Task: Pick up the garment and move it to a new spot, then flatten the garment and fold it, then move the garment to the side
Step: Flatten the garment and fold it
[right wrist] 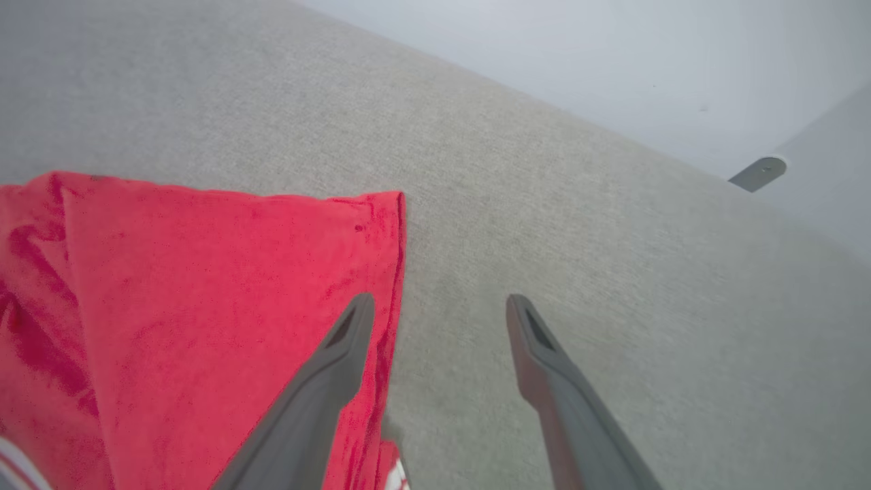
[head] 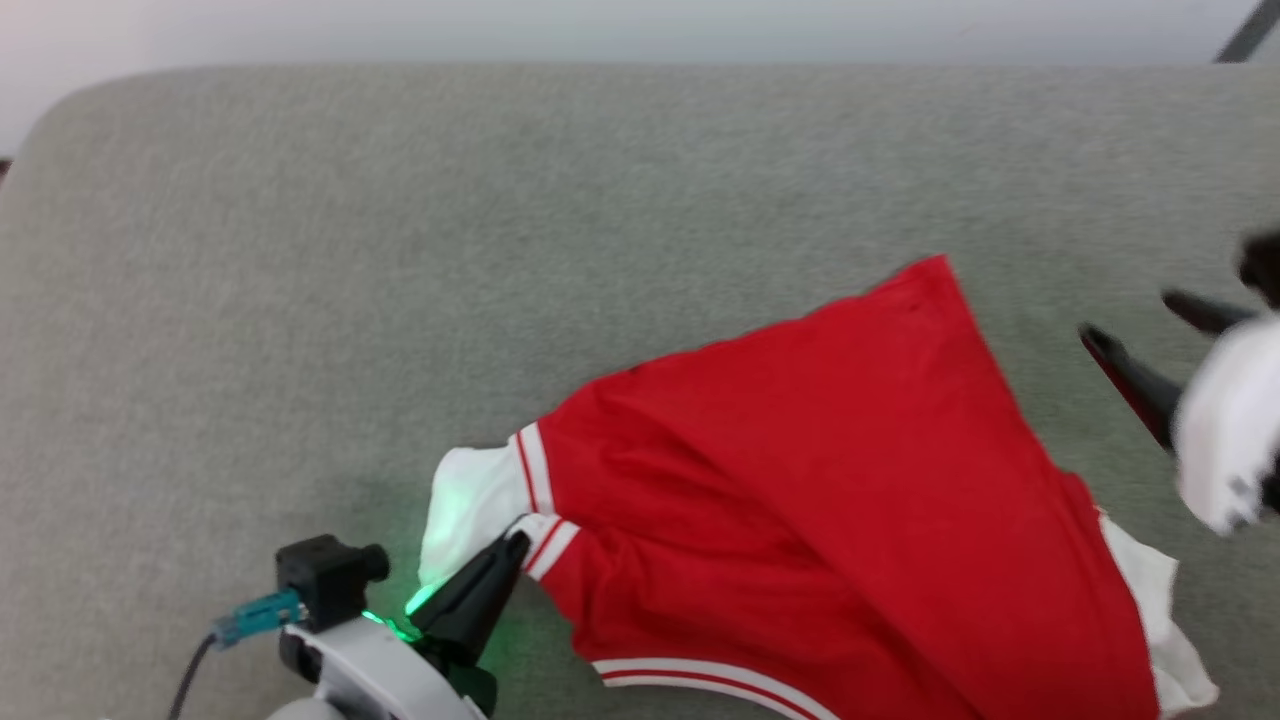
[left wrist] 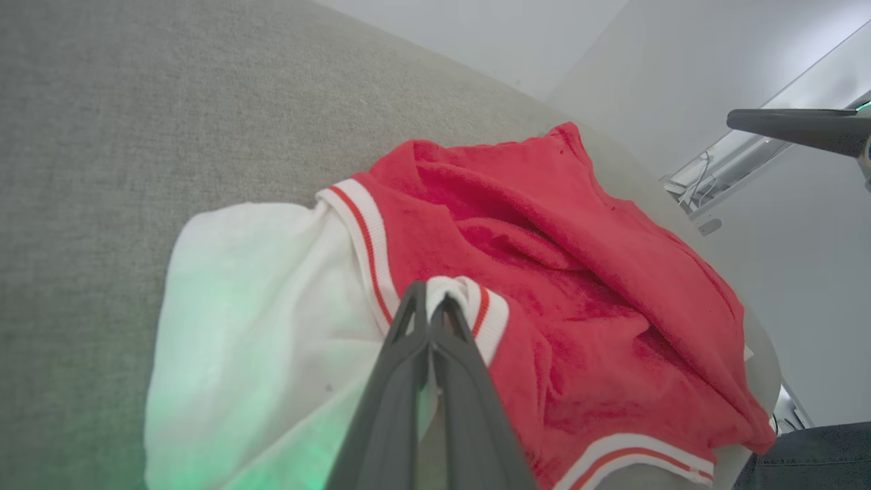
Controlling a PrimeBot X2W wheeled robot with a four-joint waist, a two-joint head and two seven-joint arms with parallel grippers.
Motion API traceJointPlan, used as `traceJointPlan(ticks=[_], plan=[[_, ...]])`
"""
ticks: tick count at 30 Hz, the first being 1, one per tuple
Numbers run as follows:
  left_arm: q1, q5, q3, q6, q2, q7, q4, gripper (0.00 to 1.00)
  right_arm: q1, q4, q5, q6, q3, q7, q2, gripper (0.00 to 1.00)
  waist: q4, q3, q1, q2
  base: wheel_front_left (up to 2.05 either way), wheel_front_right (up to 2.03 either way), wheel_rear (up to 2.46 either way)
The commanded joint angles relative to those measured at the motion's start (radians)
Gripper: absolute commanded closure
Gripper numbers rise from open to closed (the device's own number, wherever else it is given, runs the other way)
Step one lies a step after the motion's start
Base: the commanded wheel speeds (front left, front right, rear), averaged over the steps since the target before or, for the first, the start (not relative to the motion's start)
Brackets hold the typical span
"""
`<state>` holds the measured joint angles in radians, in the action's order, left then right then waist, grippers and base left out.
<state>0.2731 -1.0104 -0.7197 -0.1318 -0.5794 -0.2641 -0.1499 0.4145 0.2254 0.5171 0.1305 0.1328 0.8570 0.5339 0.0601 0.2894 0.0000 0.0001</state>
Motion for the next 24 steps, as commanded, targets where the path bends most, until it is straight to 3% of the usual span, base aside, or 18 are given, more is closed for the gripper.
traceJointPlan(ticks=[1, 7, 17, 18, 19, 20, 21, 24], plan=[[0.012, 0.005, -0.008, 0.002, 0.007, 0.001, -0.004, 1.00, 0.051, -0.060, -0.018, 0.000, 0.038, -0.021, -0.009, 0.00, 0.049, 0.048, 0.0000, -0.0001, 0.00, 0.00, 0.00], [0.053, 0.009, -0.037, 0.002, 0.041, 0.000, -0.012, 1.00, 0.255, -0.339, -0.051, 0.000, 0.228, -0.067, 0.007, 0.00, 0.109, 0.094, 0.0000, -0.0001, 0.00, 0.00, 0.00], [0.070, 0.006, -0.043, 0.002, 0.081, 0.001, -0.022, 1.00, 0.348, -0.525, 0.025, 0.000, 0.407, -0.088, 0.047, 0.00, 0.148, 0.112, 0.0000, -0.0001, 0.00, 0.00, 0.00], [0.069, 0.006, -0.041, 0.002, 0.082, 0.001, -0.023, 1.00, 0.349, -0.537, 0.030, 0.000, 0.416, -0.094, 0.048, 0.17, 0.146, 0.110, 0.0000, -0.0001, 0.00, 0.00, 0.00], [0.067, 0.002, -0.037, 0.002, 0.083, 0.001, -0.022, 1.00, 0.351, -0.546, 0.037, 0.000, 0.428, -0.096, 0.048, 0.56, 0.142, 0.106, 0.0000, -0.0001, 0.00, 0.00, 0.00], [0.065, -0.002, -0.035, 0.002, 0.082, 0.001, -0.022, 1.00, 0.350, -0.555, 0.046, 0.000, 0.436, -0.102, 0.047, 0.84, 0.138, 0.103, 0.0000, -0.0001, 0.00, 0.00, 0.00], [0.063, -0.005, -0.031, 0.002, 0.079, 0.001, -0.023, 1.00, 0.352, -0.566, 0.055, 0.000, 0.437, -0.110, 0.043, 1.00, 0.132, 0.100, 0.0000, -0.0001, 0.00, 0.00, 0.00], [0.060, -0.042, -0.007, 0.002, 0.078, 0.001, -0.028, 1.00, 0.373, -0.595, 0.072, 0.000, 0.413, -0.166, 0.025, 1.00, 0.114, 0.081, 0.0000, -0.0001, 0.00, 0.00, 0.00]])
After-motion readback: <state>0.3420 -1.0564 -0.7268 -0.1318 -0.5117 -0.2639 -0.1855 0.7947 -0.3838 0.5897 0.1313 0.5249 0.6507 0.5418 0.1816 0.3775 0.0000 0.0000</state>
